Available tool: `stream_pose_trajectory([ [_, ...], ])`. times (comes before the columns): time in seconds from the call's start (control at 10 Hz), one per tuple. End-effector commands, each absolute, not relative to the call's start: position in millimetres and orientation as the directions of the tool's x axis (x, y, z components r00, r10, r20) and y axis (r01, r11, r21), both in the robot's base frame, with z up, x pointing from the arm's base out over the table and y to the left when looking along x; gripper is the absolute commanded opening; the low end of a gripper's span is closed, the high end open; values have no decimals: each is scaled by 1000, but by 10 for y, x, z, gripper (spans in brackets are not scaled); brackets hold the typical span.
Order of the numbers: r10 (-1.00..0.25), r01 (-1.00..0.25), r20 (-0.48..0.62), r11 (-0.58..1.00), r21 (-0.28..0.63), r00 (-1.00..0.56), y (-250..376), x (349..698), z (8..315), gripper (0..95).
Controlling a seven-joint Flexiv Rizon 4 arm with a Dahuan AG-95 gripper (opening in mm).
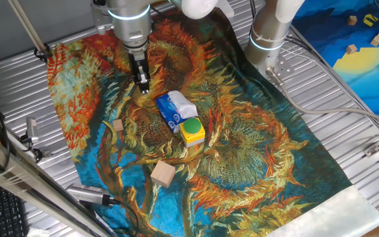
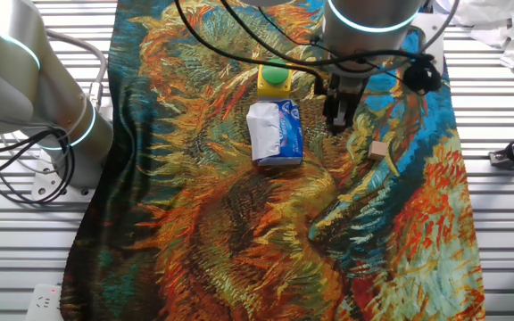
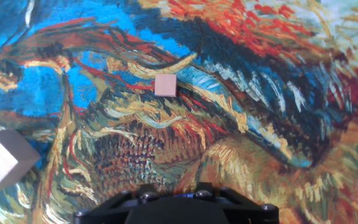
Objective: Approach and touch the side of the small block
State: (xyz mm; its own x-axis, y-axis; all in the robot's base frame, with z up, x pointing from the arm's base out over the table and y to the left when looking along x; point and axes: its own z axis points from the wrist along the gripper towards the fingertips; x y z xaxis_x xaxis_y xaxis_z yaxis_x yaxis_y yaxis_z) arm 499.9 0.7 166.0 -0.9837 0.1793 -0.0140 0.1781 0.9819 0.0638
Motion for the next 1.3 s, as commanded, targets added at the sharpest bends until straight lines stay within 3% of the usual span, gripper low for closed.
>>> stream_pose_trajectory([
  [0.1, 192, 191, -13, 980, 56, -981, 6, 4994, 1656, 0],
  [1.3, 201, 200, -10, 978, 52, -980, 13, 4983, 1611, 0],
])
